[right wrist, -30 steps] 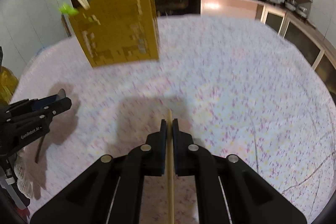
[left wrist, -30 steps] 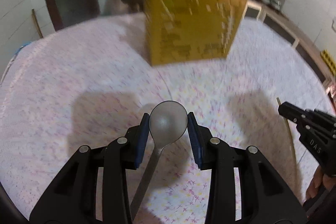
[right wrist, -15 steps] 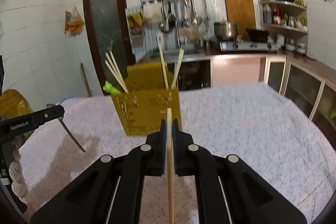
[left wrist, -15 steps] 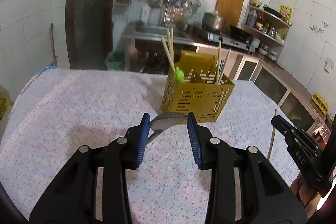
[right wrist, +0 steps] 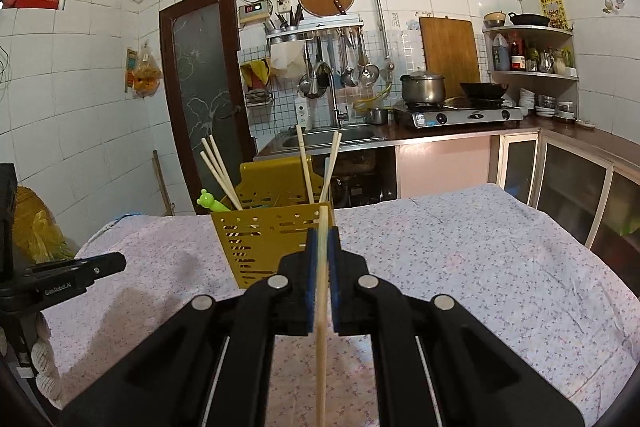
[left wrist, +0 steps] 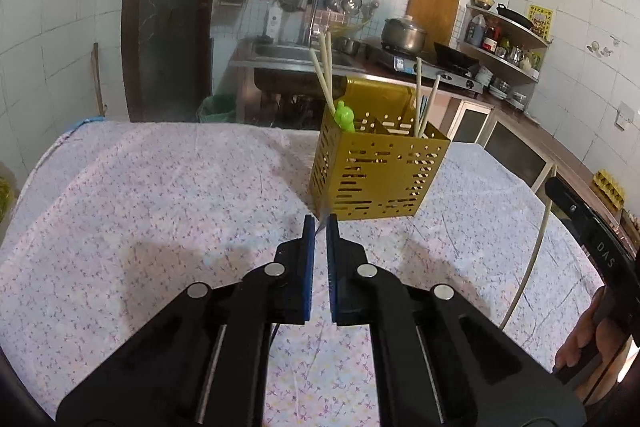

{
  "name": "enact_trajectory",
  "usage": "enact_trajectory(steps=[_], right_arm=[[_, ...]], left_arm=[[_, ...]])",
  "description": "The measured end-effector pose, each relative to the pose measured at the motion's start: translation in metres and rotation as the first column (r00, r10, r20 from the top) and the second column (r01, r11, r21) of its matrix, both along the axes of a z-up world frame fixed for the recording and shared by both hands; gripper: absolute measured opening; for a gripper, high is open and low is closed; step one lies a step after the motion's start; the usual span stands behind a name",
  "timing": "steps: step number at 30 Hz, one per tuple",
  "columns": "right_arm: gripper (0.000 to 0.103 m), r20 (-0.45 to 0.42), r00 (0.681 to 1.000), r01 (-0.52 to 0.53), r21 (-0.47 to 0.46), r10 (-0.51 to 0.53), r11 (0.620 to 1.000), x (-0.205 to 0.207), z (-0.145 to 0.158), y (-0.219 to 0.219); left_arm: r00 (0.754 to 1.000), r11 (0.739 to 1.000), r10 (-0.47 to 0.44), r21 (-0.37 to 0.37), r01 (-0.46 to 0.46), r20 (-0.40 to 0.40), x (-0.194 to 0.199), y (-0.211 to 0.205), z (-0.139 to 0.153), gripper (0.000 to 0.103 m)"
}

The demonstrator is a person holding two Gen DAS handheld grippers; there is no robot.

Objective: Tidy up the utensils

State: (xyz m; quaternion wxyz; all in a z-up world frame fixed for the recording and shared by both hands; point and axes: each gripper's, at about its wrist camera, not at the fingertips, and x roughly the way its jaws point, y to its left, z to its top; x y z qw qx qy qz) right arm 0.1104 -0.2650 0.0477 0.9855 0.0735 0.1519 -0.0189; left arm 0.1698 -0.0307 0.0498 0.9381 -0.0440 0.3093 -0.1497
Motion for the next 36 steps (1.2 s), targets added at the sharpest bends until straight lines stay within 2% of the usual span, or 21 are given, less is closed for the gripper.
enact_trajectory(steps=[5, 7, 9, 11, 12, 16, 22, 28, 30, 31, 33, 34, 36], right_arm=[[0.006, -0.040, 0.999, 0.001, -0.007, -0.001, 1.000, 0.011, -0.007, -0.002], [0.006, -0.068, 0.998, 0.000, -0.003, 0.000, 1.000, 0.018, -0.010, -0.002], [0.006, -0.095, 0.995, 0.001, 0.007, -0.001, 1.000, 0.028, -0.014, -0.004], [0.006, -0.120, 0.993, 0.007, 0.010, -0.006, 1.000, 0.037, -0.018, -0.006], [0.006, -0.142, 0.990, 0.009, 0.009, -0.007, 1.000, 0.045, -0.022, -0.007], [0.006, -0.194, 0.981, 0.007, 0.013, -0.005, 1.000, 0.063, -0.037, -0.006], [0.006, -0.251, 0.968, 0.011, 0.011, -0.008, 1.000, 0.083, -0.058, -0.010], [0.006, -0.279, 0.960, 0.013, 0.012, -0.009, 1.000, 0.096, -0.070, -0.010], [0.006, -0.284, 0.959, 0.012, 0.011, -0.008, 1.000, 0.098, -0.071, -0.008], [0.006, -0.285, 0.958, 0.011, 0.009, -0.008, 1.000, 0.098, -0.071, -0.008], [0.006, -0.283, 0.959, 0.008, 0.009, -0.005, 1.000, 0.098, -0.070, -0.006], [0.006, -0.281, 0.960, 0.007, 0.009, -0.004, 1.000, 0.098, -0.069, -0.006], [0.006, -0.272, 0.962, 0.005, 0.010, -0.002, 1.000, 0.095, -0.067, -0.004]], left_arm=[[0.999, 0.999, 0.015, 0.042, -0.013, -0.039, 0.017, 0.001, -0.010, 0.005], [0.997, 0.997, 0.026, 0.070, -0.020, -0.076, 0.032, 0.001, -0.018, 0.013], [0.991, 0.996, 0.036, 0.085, -0.025, -0.130, 0.047, 0.002, -0.027, 0.054], [0.990, 0.995, 0.043, 0.098, -0.030, -0.136, 0.056, 0.002, -0.034, 0.065], [0.988, 0.993, 0.039, 0.119, -0.022, -0.149, 0.062, 0.000, -0.041, 0.068], [0.976, 0.982, 0.003, 0.183, 0.037, -0.216, 0.081, -0.014, -0.068, 0.069], [0.966, 0.958, -0.031, 0.269, 0.102, -0.257, 0.109, -0.033, -0.100, 0.069], [0.958, 0.947, -0.071, 0.282, 0.152, -0.278, 0.128, -0.049, -0.109, 0.068], [0.952, 0.944, -0.084, 0.282, 0.171, -0.293, 0.132, -0.055, -0.113, 0.057], [0.954, 0.944, -0.086, 0.283, 0.170, -0.288, 0.133, -0.056, -0.113, 0.055], [0.951, 0.945, -0.096, 0.272, 0.180, -0.295, 0.134, -0.058, -0.112, 0.038], [0.949, 0.946, -0.096, 0.270, 0.181, -0.300, 0.135, -0.059, -0.111, 0.035], [0.947, 0.949, -0.091, 0.261, 0.176, -0.308, 0.136, -0.058, -0.109, 0.035]])
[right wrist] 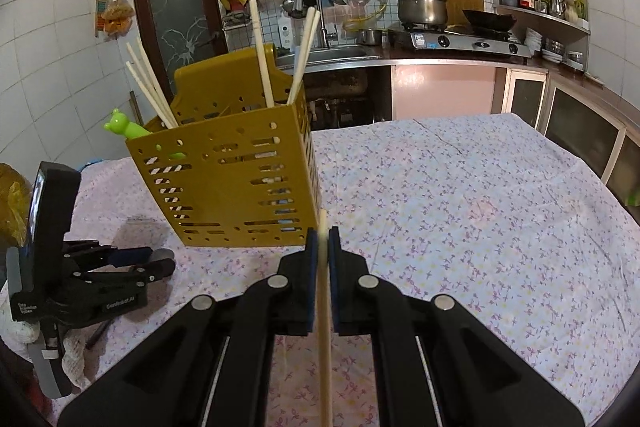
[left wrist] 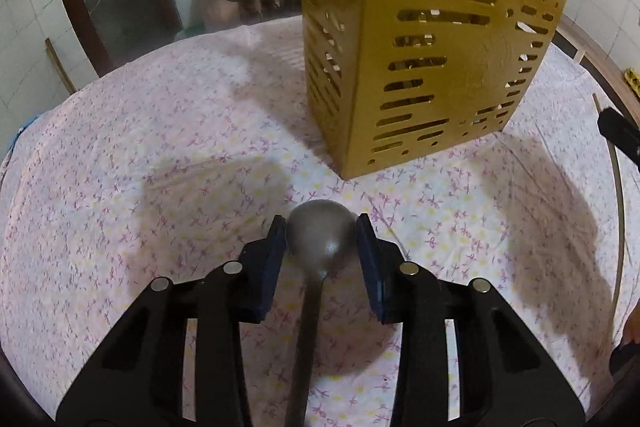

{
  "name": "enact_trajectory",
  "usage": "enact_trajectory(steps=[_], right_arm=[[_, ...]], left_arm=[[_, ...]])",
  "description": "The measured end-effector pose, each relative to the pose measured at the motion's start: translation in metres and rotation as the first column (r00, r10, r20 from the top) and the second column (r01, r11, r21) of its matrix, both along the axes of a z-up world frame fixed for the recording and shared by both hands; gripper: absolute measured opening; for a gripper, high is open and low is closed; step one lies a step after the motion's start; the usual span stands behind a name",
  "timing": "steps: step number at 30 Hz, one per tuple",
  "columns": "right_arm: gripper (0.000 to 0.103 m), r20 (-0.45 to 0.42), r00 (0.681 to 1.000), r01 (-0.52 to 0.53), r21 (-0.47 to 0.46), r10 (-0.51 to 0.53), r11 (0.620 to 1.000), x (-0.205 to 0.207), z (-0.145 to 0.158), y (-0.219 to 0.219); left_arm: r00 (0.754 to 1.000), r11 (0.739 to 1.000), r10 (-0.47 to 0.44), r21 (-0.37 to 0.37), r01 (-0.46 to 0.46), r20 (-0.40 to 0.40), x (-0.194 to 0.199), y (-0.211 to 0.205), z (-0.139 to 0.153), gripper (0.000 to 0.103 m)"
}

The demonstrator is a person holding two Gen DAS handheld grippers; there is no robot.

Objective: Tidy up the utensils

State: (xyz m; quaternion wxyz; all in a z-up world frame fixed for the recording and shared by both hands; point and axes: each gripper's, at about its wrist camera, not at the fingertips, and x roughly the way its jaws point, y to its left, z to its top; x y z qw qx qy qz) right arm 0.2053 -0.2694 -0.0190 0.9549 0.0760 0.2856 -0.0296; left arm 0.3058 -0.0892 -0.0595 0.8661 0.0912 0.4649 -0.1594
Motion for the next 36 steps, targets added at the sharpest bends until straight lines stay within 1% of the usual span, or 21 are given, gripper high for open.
enact_trajectory(steps=[3, 6, 7, 9, 12, 13, 17, 21, 26, 28, 32, 36], right_arm=[[0.006, 0.020, 1.000, 0.000, 0.007, 0.000, 1.000, -0.005, 0.008, -0.002], [0.006, 0.046, 0.999, 0.003, 0.013, -0.003, 1.000, -0.012, 0.015, -0.002], [0.006, 0.059, 0.998, 0.003, 0.016, -0.004, 1.000, -0.015, 0.020, -0.002], [0.006, 0.078, 0.997, 0.003, 0.022, -0.005, 1.000, -0.020, 0.026, -0.002], [0.006, 0.115, 0.993, -0.004, 0.016, 0.002, 1.000, -0.030, 0.037, -0.001], [0.006, 0.131, 0.991, -0.007, 0.012, 0.006, 1.000, -0.034, 0.041, 0.001], [0.006, 0.181, 0.983, -0.012, 0.008, 0.010, 1.000, -0.049, 0.057, 0.005], [0.006, 0.238, 0.971, -0.012, -0.014, 0.015, 1.000, -0.064, 0.070, 0.008], [0.006, 0.282, 0.959, -0.007, -0.035, 0.017, 0.999, -0.077, 0.073, 0.007], [0.006, 0.297, 0.955, -0.003, -0.036, 0.014, 0.999, -0.080, 0.075, 0.007], [0.006, 0.350, 0.937, 0.001, -0.038, 0.012, 0.999, -0.087, 0.087, 0.008], [0.006, 0.420, 0.907, -0.008, -0.051, 0.028, 0.999, -0.083, 0.114, 0.011]], left_arm=[[1.000, 1.000, 0.015, -0.017, -0.015, 0.014, -0.006, 0.005, 0.007, 0.035], [0.998, 0.997, 0.036, -0.067, -0.033, 0.053, -0.020, 0.014, 0.024, 0.035], [0.996, 0.995, 0.050, -0.090, -0.043, 0.080, -0.029, 0.018, 0.034, 0.035], [0.989, 0.992, 0.073, -0.117, -0.058, 0.130, -0.042, 0.024, 0.051, 0.035], [0.970, 0.981, 0.114, -0.180, -0.076, 0.213, -0.068, 0.036, 0.082, 0.035], [0.966, 0.979, 0.119, -0.192, -0.075, 0.231, -0.075, 0.038, 0.089, 0.035], [0.945, 0.976, 0.137, -0.202, -0.078, 0.297, -0.102, 0.039, 0.109, 0.035], [0.935, 0.972, 0.155, -0.220, -0.086, 0.320, -0.118, 0.044, 0.113, 0.035], [0.925, 0.972, 0.156, -0.223, -0.080, 0.345, -0.139, 0.041, 0.115, 0.035], [0.921, 0.970, 0.153, -0.231, -0.071, 0.359, -0.141, 0.043, 0.118, 0.035], [0.901, 0.965, 0.152, -0.258, -0.046, 0.407, -0.155, 0.040, 0.138, 0.035], [0.883, 0.952, 0.159, -0.307, -0.018, 0.443, -0.156, 0.035, 0.170, 0.035]])
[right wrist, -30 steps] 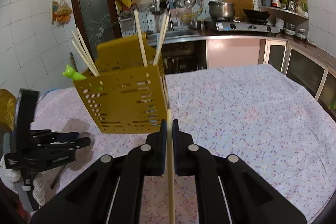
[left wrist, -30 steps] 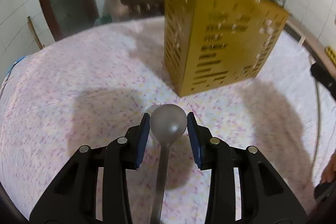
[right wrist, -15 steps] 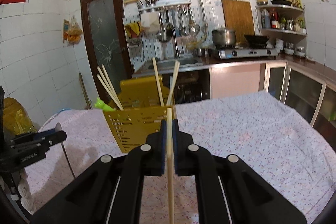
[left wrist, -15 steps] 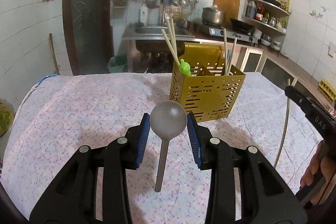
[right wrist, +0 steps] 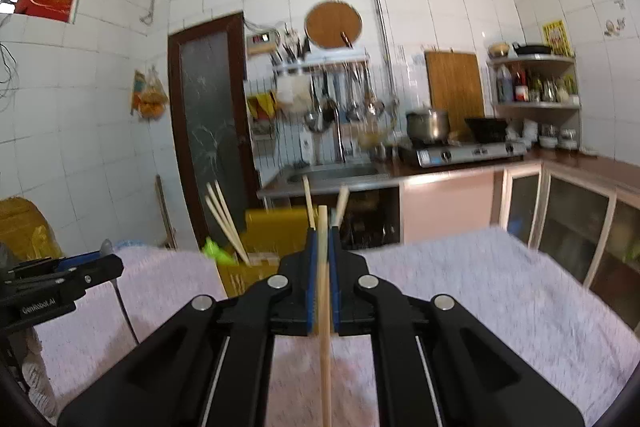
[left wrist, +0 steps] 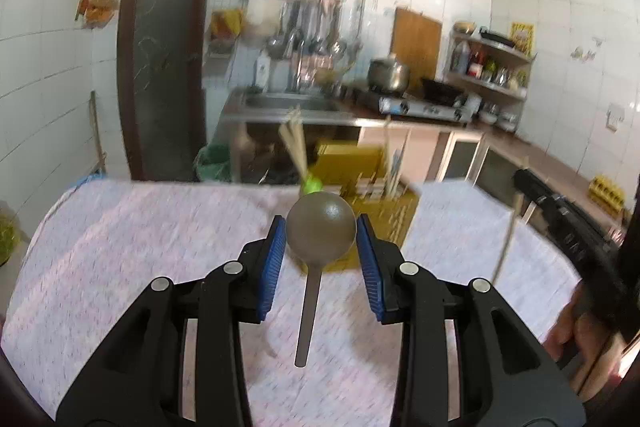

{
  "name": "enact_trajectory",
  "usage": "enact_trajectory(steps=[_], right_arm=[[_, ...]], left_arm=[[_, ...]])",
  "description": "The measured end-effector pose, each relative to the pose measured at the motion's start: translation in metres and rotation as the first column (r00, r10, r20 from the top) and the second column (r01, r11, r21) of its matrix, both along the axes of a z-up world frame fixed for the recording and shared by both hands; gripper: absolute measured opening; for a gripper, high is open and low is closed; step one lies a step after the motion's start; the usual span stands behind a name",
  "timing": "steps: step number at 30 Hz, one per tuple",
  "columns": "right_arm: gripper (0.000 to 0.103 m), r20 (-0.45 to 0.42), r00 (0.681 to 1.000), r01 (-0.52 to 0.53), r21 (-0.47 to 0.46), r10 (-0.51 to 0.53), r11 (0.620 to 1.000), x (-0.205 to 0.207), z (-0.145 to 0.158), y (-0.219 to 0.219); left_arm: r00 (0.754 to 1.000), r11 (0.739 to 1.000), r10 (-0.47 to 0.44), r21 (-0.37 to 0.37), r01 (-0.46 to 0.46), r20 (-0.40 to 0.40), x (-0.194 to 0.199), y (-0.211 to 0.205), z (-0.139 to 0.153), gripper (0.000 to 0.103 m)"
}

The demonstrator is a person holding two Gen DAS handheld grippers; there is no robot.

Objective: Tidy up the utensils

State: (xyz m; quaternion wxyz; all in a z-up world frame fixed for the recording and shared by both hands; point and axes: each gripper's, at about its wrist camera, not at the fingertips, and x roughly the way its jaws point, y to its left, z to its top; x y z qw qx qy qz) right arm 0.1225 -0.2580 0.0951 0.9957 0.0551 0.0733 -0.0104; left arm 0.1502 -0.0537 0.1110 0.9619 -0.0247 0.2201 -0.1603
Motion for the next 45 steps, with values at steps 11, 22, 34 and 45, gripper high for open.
enact_trajectory(steps=[11, 22, 34, 45], right_arm=[[0.006, 0.222, 0.975, -0.010, -0.028, 0.016, 1.000, 0.079, 0.094, 0.002], [0.006, 0.162, 0.986, -0.045, -0.010, 0.046, 0.999, 0.158, 0.042, -0.005], [0.069, 0.004, 1.000, -0.010, -0.038, 0.010, 0.999, 0.119, 0.014, -0.024], [0.096, -0.069, 0.998, -0.007, -0.081, 0.001, 0.997, -0.032, 0.004, -0.009]], left_arm=[[0.993, 0.995, -0.004, -0.096, 0.016, 0.119, 0.080, -0.045, 0.087, 0.035], [0.999, 0.997, 0.014, -0.074, -0.011, 0.049, 0.168, -0.067, 0.020, 0.035], [0.997, 0.999, 0.051, -0.018, -0.050, 0.050, 0.130, -0.035, 0.009, 0.064], [0.988, 0.992, 0.122, -0.035, -0.120, 0.095, -0.013, 0.035, 0.018, 0.098]])
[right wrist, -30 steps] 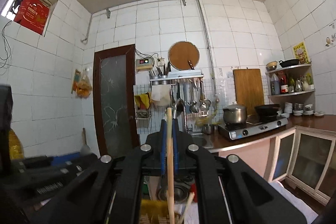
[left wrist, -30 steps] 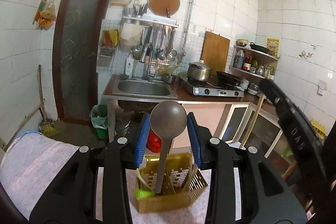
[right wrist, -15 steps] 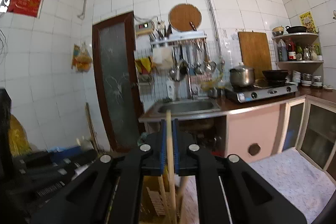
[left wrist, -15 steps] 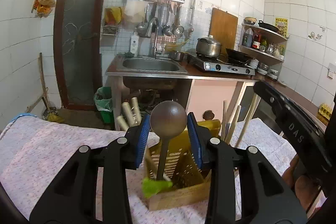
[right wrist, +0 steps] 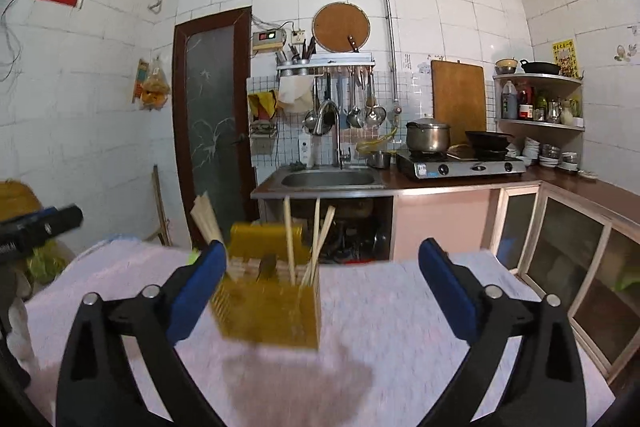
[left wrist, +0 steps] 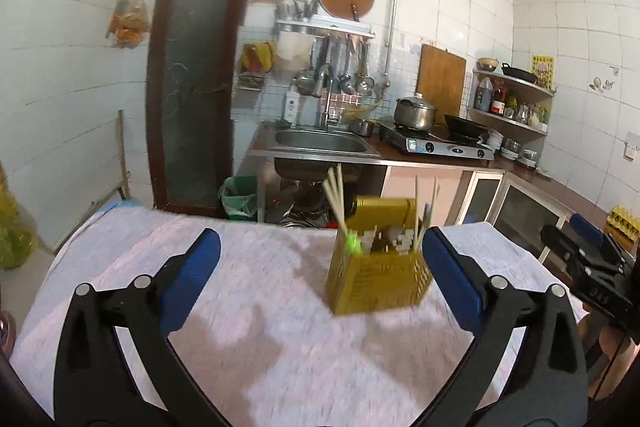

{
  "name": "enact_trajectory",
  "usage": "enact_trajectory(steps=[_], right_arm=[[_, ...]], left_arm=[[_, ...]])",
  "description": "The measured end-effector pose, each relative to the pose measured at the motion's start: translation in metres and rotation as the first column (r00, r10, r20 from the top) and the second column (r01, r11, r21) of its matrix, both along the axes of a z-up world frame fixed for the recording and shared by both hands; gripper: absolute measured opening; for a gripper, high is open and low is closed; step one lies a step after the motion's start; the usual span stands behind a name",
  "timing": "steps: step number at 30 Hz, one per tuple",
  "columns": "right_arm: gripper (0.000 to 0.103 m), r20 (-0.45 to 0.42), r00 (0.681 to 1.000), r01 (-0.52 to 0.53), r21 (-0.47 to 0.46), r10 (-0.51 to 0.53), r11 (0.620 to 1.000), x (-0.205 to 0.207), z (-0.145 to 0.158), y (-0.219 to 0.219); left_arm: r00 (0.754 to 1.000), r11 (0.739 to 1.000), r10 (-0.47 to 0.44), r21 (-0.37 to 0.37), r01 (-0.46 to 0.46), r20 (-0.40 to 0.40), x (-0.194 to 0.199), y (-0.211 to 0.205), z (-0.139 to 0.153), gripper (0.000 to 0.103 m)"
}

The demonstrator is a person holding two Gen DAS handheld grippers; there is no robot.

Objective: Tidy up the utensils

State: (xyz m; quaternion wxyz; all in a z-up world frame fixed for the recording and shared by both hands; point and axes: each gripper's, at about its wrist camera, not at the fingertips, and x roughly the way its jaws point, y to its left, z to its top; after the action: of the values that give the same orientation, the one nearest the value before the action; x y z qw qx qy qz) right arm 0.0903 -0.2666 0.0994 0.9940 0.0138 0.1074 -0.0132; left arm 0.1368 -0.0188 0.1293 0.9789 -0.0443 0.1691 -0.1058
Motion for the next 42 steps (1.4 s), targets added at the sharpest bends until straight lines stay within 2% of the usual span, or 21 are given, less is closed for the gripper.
enact_trajectory(steps=[6, 10, 15, 17, 23, 32, 42], right_arm=[[0.098, -0.056, 0.998, -0.014, -0.008, 0.013, 1.000, -0.059, -0.041, 0.023], [0.098, -0.072, 0.997, -0.001, 0.000, 0.001, 1.000, -0.084, -0.069, 0.033], [0.098, -0.058, 0.998, 0.027, 0.015, -0.026, 1.000, -0.096, -0.092, 0.036], [0.098, -0.055, 0.998, 0.035, 0.026, -0.034, 0.999, -0.097, -0.096, 0.035], [0.099, -0.051, 0.998, 0.039, 0.007, -0.038, 0.999, -0.092, -0.109, 0.040], [0.098, -0.055, 0.998, 0.041, 0.013, -0.041, 0.999, -0.090, -0.109, 0.037], [0.098, -0.060, 0.997, 0.040, 0.009, -0.040, 0.999, -0.089, -0.109, 0.035]], left_arm=[[0.999, 0.998, 0.045, 0.043, -0.045, 0.020, -0.079, 0.010, -0.049, 0.098], [0.999, 0.997, 0.049, 0.052, -0.049, 0.007, -0.103, 0.010, -0.079, 0.098], [0.995, 0.992, 0.085, 0.093, -0.090, 0.060, -0.122, 0.010, -0.105, 0.098], [0.993, 0.991, 0.096, 0.086, -0.102, 0.072, -0.125, 0.012, -0.114, 0.098], [0.983, 0.983, 0.127, 0.113, -0.142, 0.130, -0.132, 0.009, -0.130, 0.098], [0.975, 0.979, 0.142, 0.119, -0.164, 0.170, -0.141, 0.010, -0.127, 0.098], [0.975, 0.980, 0.145, 0.113, -0.165, 0.166, -0.142, 0.011, -0.128, 0.098]])
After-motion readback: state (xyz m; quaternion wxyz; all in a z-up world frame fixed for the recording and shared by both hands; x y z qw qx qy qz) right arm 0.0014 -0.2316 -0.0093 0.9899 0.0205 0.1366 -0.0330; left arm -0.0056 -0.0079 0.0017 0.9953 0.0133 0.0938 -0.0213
